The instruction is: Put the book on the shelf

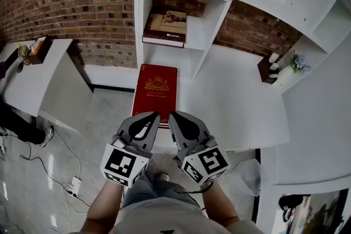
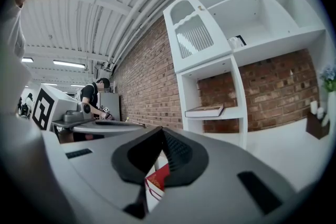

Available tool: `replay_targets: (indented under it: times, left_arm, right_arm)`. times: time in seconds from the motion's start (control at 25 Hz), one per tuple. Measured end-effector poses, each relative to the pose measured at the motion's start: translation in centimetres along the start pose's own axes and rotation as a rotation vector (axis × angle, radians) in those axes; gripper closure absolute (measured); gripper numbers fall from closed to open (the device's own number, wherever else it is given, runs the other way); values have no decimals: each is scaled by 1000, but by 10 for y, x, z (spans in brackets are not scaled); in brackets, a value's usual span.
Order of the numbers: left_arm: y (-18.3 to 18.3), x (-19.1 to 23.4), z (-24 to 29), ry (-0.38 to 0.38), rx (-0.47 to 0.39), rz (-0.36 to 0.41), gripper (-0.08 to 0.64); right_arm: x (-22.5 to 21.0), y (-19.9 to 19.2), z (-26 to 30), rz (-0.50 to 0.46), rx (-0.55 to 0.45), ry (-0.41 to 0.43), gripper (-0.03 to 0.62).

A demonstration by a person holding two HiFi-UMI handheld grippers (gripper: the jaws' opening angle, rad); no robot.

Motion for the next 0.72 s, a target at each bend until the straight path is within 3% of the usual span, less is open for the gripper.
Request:
replay_targets:
  times: [0.72]
  left_arm:
    - [-46, 16, 0, 11, 87, -60, 548]
  right_arm:
    - [-2, -45, 11, 77, 91, -15, 583]
Point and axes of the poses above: the fingertips, and each gripper's own axes: z forward along the fingers, x to its left, y out of its top, the point moved 8 cm from there along -z, backward along the fingers, and after that the axes turned 4 degrees about y, right-handed, at the moved point
